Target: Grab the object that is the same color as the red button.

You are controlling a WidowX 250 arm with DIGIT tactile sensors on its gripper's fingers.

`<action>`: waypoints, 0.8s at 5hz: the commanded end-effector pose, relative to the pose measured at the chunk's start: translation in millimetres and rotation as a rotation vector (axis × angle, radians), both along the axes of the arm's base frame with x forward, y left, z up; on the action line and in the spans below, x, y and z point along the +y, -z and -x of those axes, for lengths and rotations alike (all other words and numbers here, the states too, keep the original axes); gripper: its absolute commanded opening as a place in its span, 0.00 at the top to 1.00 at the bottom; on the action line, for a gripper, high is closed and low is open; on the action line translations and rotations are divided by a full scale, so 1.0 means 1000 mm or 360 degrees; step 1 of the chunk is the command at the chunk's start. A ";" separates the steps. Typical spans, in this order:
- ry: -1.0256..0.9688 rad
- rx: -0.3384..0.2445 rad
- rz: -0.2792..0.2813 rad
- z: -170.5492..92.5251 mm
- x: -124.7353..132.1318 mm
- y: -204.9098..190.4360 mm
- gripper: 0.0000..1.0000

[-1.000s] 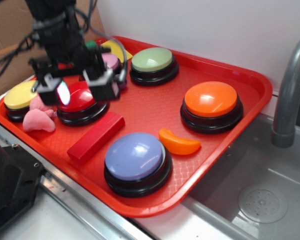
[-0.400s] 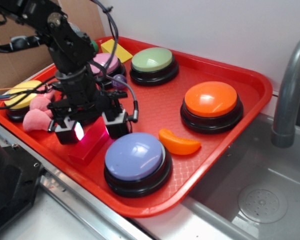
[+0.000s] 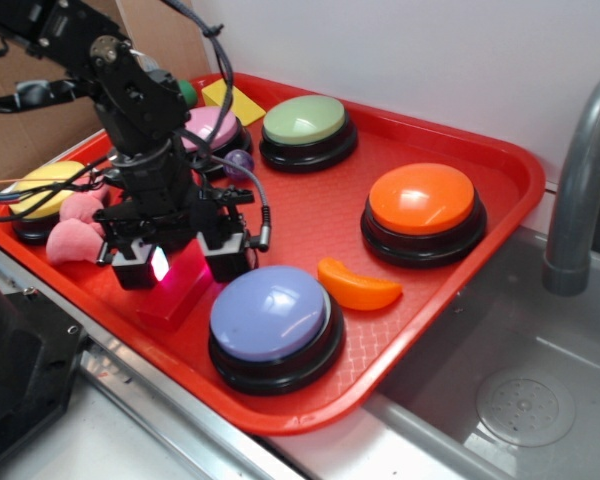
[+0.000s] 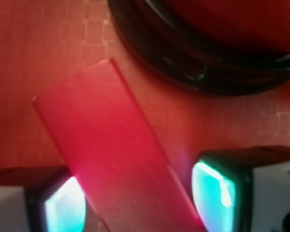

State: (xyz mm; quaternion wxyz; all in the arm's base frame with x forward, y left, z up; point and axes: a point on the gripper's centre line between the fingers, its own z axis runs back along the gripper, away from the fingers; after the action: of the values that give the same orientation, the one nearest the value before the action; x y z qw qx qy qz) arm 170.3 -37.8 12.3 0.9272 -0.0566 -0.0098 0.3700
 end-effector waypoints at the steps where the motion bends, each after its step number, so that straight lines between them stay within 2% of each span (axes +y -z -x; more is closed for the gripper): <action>1: 0.0121 -0.0011 -0.0039 -0.013 0.003 -0.009 1.00; 3: 0.0475 0.0001 -0.0121 -0.038 0.001 -0.050 1.00; 4: 0.0689 0.0006 -0.0203 -0.055 0.003 -0.084 1.00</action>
State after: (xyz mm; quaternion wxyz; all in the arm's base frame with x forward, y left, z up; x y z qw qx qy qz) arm 215.9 -33.4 79.0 0.9853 0.0085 0.0125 0.1702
